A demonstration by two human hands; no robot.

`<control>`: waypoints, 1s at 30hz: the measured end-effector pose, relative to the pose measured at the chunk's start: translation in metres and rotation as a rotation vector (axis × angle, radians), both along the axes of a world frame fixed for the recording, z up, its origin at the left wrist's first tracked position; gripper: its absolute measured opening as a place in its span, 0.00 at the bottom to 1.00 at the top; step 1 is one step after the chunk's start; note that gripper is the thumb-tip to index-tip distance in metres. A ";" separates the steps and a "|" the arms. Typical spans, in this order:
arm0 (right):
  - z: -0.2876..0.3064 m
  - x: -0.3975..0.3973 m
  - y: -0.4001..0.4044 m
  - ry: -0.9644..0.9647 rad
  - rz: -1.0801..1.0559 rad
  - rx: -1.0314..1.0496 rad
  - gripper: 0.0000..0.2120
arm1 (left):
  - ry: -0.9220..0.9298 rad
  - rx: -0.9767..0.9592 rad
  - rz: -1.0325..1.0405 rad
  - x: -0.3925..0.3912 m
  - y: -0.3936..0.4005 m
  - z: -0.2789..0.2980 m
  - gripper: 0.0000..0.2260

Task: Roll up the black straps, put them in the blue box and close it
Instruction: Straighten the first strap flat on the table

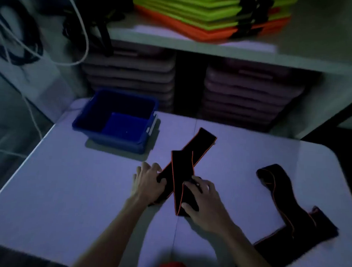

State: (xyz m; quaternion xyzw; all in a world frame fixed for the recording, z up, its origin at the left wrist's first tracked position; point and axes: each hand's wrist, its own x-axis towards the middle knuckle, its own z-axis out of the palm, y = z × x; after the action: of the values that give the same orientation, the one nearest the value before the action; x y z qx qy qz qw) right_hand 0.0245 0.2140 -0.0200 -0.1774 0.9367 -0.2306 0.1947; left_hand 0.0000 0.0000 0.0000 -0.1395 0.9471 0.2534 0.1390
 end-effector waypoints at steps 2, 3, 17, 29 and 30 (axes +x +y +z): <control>-0.010 -0.002 -0.013 0.103 0.104 0.110 0.32 | -0.095 -0.104 0.038 0.005 -0.001 -0.003 0.21; -0.015 -0.002 -0.017 0.121 0.129 0.154 0.32 | -0.141 -0.115 0.068 0.008 -0.002 -0.004 0.24; -0.019 0.027 0.032 0.206 -0.237 0.414 0.18 | 0.242 0.147 0.099 -0.026 -0.005 0.034 0.06; 0.090 -0.065 -0.035 0.077 -0.202 -0.513 0.27 | 0.367 0.363 -0.452 -0.044 0.023 0.146 0.11; 0.096 -0.072 -0.038 0.094 -0.199 -0.527 0.19 | 0.428 0.342 -0.450 -0.045 0.022 0.152 0.11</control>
State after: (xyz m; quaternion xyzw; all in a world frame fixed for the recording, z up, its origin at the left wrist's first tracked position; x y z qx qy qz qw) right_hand -0.0471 0.1756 0.0759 -0.1395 0.8653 -0.4756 0.0747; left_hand -0.0445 0.0215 0.1524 0.1543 0.9056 0.3949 0.0111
